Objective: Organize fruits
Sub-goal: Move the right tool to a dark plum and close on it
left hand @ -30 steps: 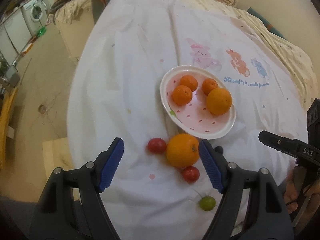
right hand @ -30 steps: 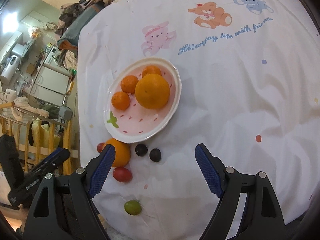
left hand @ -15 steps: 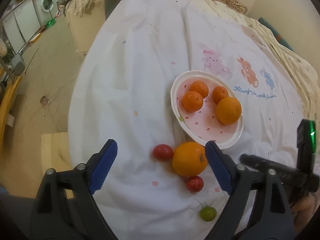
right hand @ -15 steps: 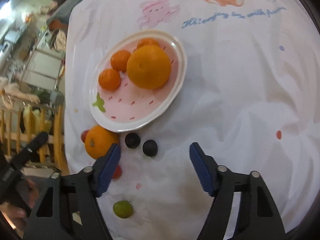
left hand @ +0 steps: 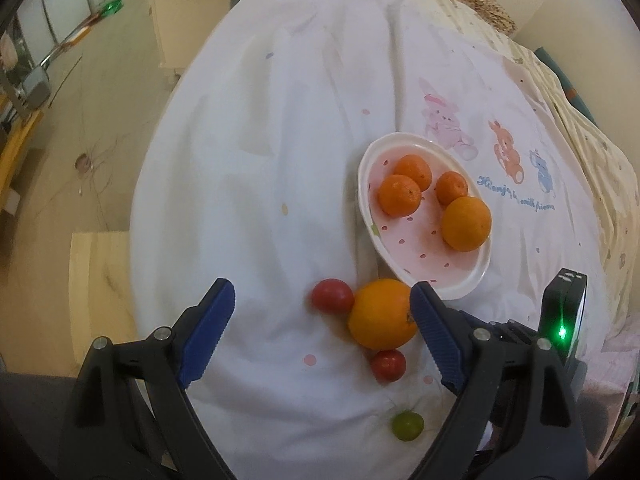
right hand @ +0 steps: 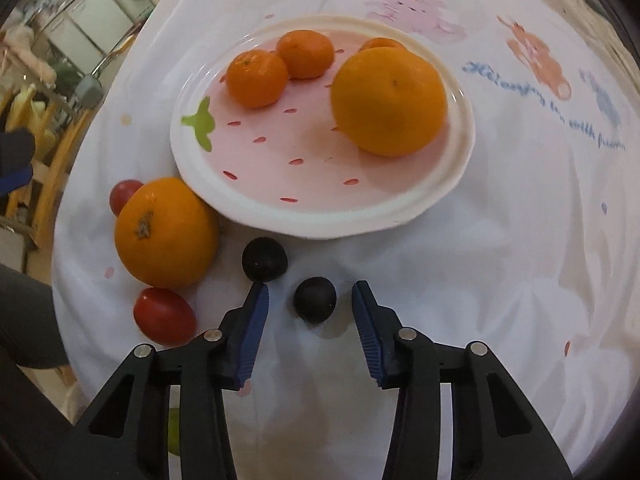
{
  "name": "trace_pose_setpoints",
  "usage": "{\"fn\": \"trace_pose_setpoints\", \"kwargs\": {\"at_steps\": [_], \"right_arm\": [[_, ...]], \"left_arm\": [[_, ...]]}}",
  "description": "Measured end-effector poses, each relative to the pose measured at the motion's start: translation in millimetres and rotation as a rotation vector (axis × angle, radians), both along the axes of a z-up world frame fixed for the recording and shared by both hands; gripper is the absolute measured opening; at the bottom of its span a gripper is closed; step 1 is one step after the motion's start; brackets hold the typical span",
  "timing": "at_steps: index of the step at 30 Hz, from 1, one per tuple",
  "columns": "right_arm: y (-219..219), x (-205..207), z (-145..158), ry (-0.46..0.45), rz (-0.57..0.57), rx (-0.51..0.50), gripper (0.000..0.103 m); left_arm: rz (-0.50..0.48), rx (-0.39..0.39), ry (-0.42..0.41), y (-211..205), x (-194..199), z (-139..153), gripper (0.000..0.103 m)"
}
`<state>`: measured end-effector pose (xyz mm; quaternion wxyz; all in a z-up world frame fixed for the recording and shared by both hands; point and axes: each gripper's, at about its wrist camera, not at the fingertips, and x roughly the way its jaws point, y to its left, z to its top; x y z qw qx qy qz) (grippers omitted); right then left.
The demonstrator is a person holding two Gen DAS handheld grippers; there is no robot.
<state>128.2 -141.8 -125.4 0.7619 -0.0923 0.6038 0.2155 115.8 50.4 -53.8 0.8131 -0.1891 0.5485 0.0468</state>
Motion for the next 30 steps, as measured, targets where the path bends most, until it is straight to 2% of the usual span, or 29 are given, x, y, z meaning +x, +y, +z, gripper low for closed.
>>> {"fn": "trace_pose_setpoints", "kwargs": {"at_steps": [4, 12, 18, 26, 30], "right_arm": [[-3.0, 0.1, -1.1, 0.001, 0.001, -0.002, 0.023], [-15.8, -1.8, 10.6, 0.007, -0.013, 0.05, 0.023], [-47.6, -1.2, 40.9, -0.015, -0.115, 0.175, 0.023], [-72.8, 13.9, 67.3, -0.045, -0.265, 0.323, 0.023], [-85.3, 13.3, 73.4, -0.043, -0.3, 0.356, 0.023]], "left_arm": [[0.001, 0.01, -0.003, -1.0, -0.2, -0.1, 0.087], [-0.006, 0.023, 0.006, -0.5, -0.3, -3.3, 0.087], [-0.03, 0.053, 0.031, -7.8, -0.4, -11.6, 0.087], [-0.171, 0.094, 0.069, -47.6, 2.3, -26.0, 0.087], [-0.253, 0.159, 0.057, -76.1, 7.3, -29.3, 0.087]]}}
